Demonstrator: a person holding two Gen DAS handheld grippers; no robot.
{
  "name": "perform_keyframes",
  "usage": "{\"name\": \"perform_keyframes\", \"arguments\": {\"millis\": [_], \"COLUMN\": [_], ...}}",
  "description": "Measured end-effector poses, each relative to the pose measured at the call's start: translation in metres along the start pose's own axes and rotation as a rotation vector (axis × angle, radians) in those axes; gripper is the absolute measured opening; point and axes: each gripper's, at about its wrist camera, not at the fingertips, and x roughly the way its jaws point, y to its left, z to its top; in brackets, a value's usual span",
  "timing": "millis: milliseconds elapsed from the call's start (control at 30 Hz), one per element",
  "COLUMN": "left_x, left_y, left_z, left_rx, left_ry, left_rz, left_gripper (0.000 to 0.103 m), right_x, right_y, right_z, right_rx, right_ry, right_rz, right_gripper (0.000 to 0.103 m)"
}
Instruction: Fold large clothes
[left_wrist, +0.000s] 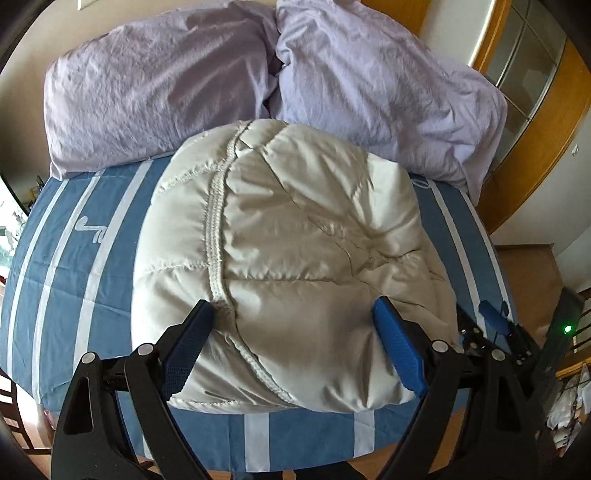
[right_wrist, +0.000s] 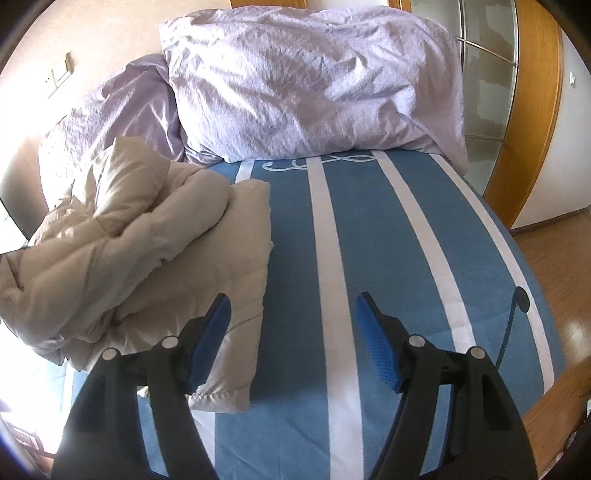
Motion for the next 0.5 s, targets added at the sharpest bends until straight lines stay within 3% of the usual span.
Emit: {"name": "perform_keyframes", "arguments": {"millis": [500], "left_x": [0.051], "left_y": [-0.032], "left_z": [-0.022], "left_rx": [0.050], "left_ry": [0.007], "left_rz": [0.036], "left_gripper": [0.088], "right_x": [0.006], "right_y": [-0.020], "right_z": [0.020], "right_rx": [0.031], "right_ry": [0.022], "right_rz": [0.014], "right_gripper": [0.066]}}
